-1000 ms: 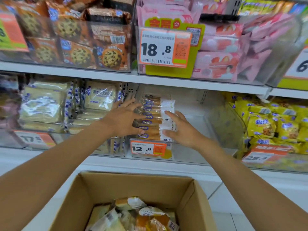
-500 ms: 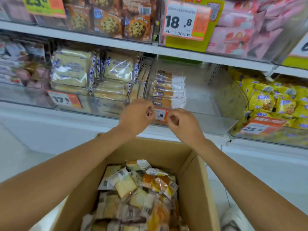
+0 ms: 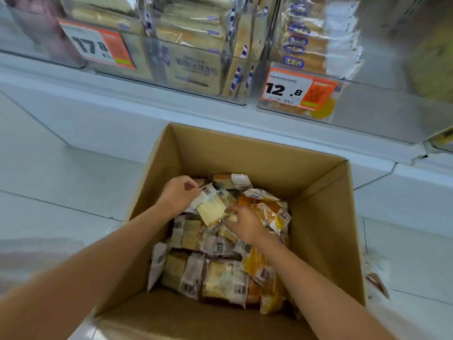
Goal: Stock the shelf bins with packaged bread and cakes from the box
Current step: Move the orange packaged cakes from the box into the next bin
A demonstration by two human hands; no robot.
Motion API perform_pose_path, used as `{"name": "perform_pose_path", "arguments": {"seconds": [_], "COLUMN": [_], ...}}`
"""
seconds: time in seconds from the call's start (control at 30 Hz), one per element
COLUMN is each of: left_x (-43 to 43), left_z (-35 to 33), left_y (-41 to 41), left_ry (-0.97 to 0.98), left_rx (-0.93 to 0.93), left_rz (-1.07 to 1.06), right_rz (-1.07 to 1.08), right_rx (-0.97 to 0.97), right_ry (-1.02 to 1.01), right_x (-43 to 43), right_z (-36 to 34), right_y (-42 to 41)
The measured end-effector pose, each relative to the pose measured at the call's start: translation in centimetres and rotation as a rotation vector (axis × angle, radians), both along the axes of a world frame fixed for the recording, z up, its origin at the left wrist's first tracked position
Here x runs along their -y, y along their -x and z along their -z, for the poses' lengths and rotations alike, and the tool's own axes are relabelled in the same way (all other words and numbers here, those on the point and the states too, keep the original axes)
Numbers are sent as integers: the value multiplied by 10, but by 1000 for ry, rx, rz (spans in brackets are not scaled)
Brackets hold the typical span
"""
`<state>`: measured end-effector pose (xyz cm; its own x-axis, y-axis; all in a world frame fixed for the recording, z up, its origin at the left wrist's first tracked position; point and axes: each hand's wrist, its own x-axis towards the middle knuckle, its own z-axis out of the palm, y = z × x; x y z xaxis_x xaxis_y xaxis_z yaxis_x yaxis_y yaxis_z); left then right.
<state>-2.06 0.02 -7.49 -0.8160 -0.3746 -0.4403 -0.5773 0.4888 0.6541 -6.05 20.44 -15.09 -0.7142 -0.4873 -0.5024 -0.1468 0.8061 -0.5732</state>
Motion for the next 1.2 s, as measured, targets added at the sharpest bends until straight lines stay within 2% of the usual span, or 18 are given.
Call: {"name": "perform_pose_path", "arguments": {"seconds": [0.07,0.2,0.33,0.43,0.53,0.6,0.77,0.9,0.93,0.97,1.03,1.07,1.13,1.2], "left_x": [0,4,10,9,-9,-26,-53,-56,-55,-51,-46,-46,-53,-59], "left_z": [4,10,17,19,11,5,-10,-17,-20,-20,-26,-30,-36,-36], "left_y": [-4,-6,-4,2,9,11,11,9,9,10,14,17,22,24], "left_ry": [-33,-68,-117,-202,-466,-579,-734,-894,-887,-797,-534,-463,-457,-416], "left_rx": [0,18,31,48,148,149,114,33,-7,-52,-95,-88,-65,-137], "left_rz": [-48,-89,-161,-108,111,124,-1,-121,-152,-145,45,177,289,192], "right_rz": [-38,-203,38,241,375,418,467,603,565,502,425,410,370,461], "right_rx": [-88,-254,-196,63,357,487,431,598,587,528,391,362,348,367], "right_ry": [-22,-203,49,208,393,497,568,696,656,597,534,545,573,614], "right_x": [34,52,22,-13,-43,-55,-77,-78,-79,-79,-76,-73,-65,-59], "right_z": [21,46,22,-33,-84,-103,-109,-102,-100,-99,-102,-104,-107,-105], "right_y": [-13,-18,10,36,47,48,45,32,29,27,26,24,20,16]}}
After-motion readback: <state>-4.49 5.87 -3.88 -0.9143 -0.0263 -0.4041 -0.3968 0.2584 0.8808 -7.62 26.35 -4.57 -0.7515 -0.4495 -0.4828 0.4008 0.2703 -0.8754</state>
